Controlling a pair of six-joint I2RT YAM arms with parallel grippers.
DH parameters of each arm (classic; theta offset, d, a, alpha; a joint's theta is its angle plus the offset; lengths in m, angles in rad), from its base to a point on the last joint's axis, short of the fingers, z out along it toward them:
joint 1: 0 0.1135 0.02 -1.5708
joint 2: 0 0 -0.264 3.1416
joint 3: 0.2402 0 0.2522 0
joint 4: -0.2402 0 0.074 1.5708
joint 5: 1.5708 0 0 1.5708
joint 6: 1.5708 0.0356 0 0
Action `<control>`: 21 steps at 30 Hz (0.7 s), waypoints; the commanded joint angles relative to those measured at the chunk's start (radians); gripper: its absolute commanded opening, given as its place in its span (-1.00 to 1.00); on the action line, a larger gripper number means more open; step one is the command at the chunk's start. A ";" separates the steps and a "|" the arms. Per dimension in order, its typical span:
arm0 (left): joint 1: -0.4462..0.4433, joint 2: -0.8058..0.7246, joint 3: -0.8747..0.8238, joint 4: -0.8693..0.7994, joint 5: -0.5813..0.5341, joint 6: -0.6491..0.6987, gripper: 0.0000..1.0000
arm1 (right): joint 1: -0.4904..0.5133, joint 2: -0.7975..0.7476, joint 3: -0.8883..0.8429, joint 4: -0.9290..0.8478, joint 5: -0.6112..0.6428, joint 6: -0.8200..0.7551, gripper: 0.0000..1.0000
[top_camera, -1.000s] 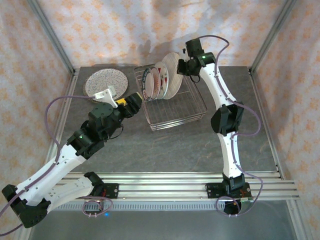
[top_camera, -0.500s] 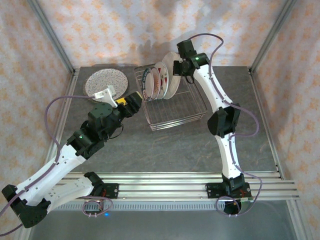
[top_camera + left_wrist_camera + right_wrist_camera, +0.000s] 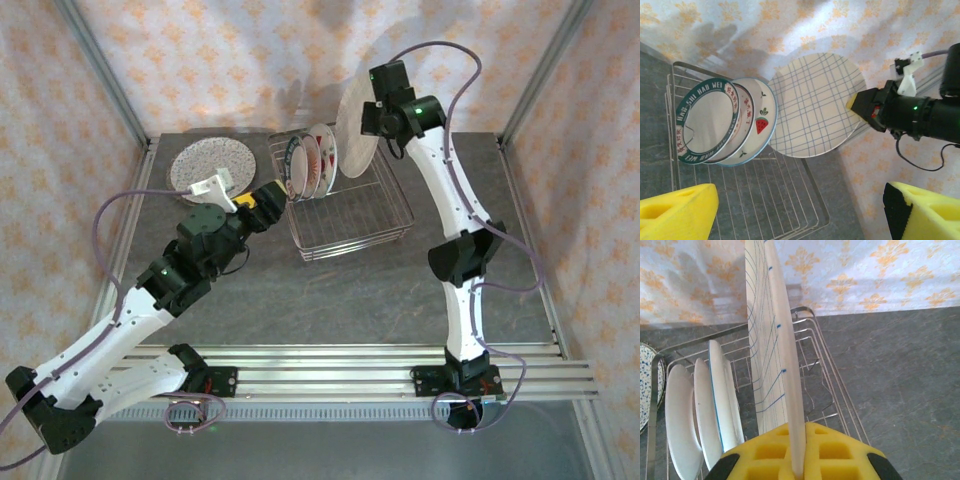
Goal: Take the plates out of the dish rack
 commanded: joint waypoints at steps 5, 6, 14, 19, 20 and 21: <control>-0.008 0.032 0.034 0.064 0.052 -0.028 0.73 | 0.000 -0.128 0.000 -0.014 0.088 0.029 -1.00; -0.008 0.039 0.038 0.066 0.061 -0.030 0.73 | 0.001 -0.142 -0.006 -0.017 0.095 0.036 -1.00; -0.008 0.087 0.043 0.118 0.134 -0.068 0.74 | 0.001 -0.279 -0.077 -0.066 0.128 0.098 -1.00; -0.008 0.129 0.046 0.159 0.189 -0.101 0.74 | 0.001 -0.368 -0.124 -0.102 0.149 0.138 -1.00; -0.008 0.139 0.046 0.175 0.204 -0.110 0.74 | 0.001 -0.385 -0.130 -0.113 0.151 0.150 -1.00; -0.008 0.154 0.049 0.187 0.220 -0.120 0.74 | 0.001 -0.401 -0.138 -0.122 0.151 0.166 -1.00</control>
